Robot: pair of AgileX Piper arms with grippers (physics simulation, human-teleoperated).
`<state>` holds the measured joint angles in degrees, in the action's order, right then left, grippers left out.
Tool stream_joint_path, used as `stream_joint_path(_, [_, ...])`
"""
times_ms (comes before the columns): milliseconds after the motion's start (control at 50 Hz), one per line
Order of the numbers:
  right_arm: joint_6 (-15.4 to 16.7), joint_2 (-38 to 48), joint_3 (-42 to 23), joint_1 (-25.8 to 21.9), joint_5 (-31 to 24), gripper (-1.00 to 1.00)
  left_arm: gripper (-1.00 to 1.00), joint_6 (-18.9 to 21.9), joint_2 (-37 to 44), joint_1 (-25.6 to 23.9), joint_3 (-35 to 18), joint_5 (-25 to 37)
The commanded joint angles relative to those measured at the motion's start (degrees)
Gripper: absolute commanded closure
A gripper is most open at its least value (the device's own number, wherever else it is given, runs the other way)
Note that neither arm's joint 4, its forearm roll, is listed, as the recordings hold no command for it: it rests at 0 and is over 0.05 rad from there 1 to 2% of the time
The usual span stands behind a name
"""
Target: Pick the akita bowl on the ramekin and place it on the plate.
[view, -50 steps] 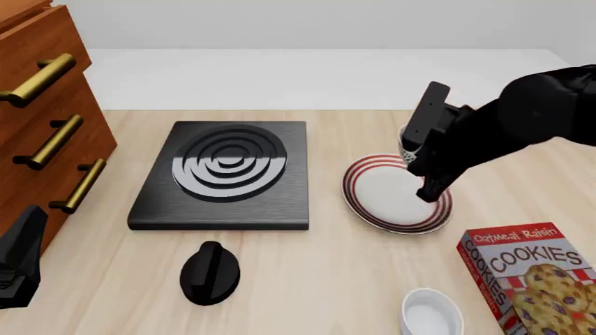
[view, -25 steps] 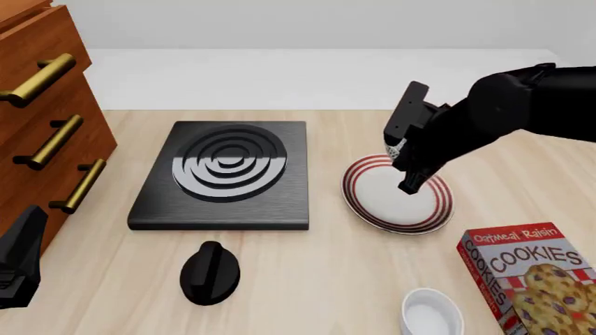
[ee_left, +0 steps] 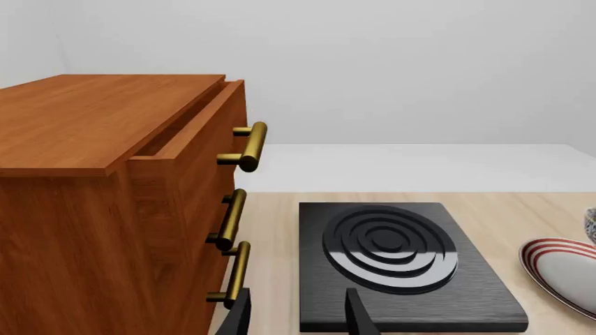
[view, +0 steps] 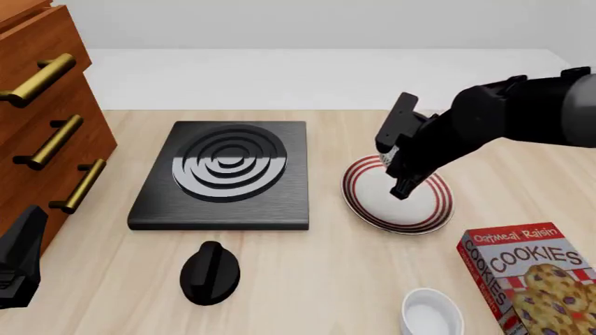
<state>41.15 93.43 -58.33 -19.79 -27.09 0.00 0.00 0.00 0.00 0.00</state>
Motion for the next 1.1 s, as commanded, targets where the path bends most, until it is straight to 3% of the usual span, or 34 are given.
stream_joint_path(20, [0.44,1.23,0.19,-0.01,0.3,1.0,-1.0,0.0,0.0,0.0,0.0,0.0])
stream_joint_path(520, [1.46,4.71,-2.68,1.17,1.29,1.0,-1.0,0.0,0.0,0.0,0.0,0.0])
stream_joint_path(1100, [-1.04,7.15,-3.25,-0.93,0.89,1.0,-1.0,0.0,0.0,0.0,0.0,0.0])
